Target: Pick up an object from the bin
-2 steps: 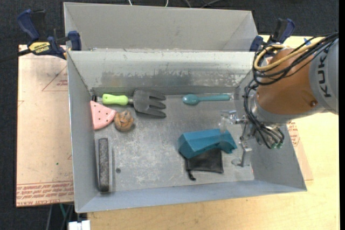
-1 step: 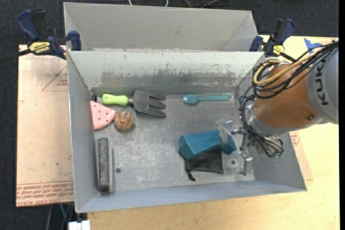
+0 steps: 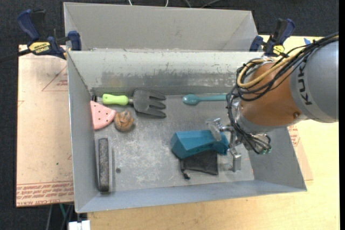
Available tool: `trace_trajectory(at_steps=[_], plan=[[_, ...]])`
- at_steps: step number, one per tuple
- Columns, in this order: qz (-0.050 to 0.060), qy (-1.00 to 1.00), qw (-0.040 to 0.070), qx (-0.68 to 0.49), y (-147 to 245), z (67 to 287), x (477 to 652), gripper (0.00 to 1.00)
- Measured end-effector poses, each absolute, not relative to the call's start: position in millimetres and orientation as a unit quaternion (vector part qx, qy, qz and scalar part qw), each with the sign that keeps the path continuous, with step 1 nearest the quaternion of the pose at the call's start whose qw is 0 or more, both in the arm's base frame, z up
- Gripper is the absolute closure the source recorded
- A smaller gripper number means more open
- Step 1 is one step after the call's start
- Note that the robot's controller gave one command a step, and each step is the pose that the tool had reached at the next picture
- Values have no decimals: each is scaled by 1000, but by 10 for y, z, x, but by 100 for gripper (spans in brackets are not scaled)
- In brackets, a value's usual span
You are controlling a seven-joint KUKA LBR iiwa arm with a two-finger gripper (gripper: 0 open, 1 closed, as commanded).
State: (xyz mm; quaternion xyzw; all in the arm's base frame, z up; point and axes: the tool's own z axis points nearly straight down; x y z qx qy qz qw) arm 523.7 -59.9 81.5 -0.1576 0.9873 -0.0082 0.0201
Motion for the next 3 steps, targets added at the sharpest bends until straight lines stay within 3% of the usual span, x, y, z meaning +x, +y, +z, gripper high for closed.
trace_trajectory(at_steps=[1, 2, 3], plan=[[-14, 988, 38, -152, -386, 793, 5150, 0], [-17, 986, 39, -159, -314, 781, 5241, 0], [-17, 983, 42, -178, -49, 830, 5626, 0]])
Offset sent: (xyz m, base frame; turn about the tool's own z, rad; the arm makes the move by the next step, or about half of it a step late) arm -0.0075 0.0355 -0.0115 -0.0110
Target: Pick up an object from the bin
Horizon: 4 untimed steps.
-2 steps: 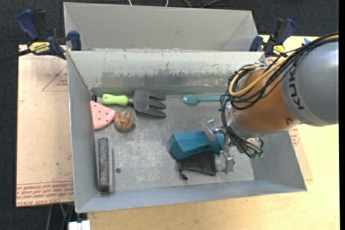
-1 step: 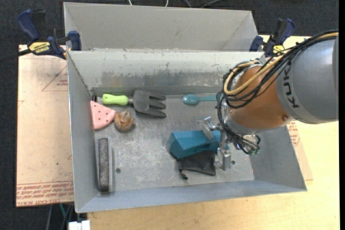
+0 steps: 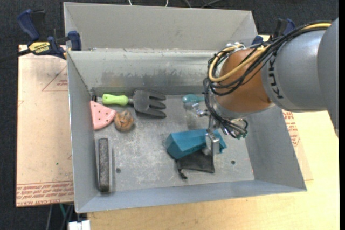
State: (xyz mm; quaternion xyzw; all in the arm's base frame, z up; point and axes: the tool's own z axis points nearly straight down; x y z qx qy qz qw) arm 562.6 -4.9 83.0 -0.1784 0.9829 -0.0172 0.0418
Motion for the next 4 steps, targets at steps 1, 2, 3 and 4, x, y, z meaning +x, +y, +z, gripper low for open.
trace_trajectory(at_steps=[1, 2, 3, 4], plan=[[-18, 987, 38, -153, 26, 755, 5186, 100], [-18, 987, 38, -153, 26, 754, 5186, 100], [-16, 991, 32, -131, 2, 1318, 5205, 100], [-16, 990, 30, -137, 11, 1933, 5386, 100]])
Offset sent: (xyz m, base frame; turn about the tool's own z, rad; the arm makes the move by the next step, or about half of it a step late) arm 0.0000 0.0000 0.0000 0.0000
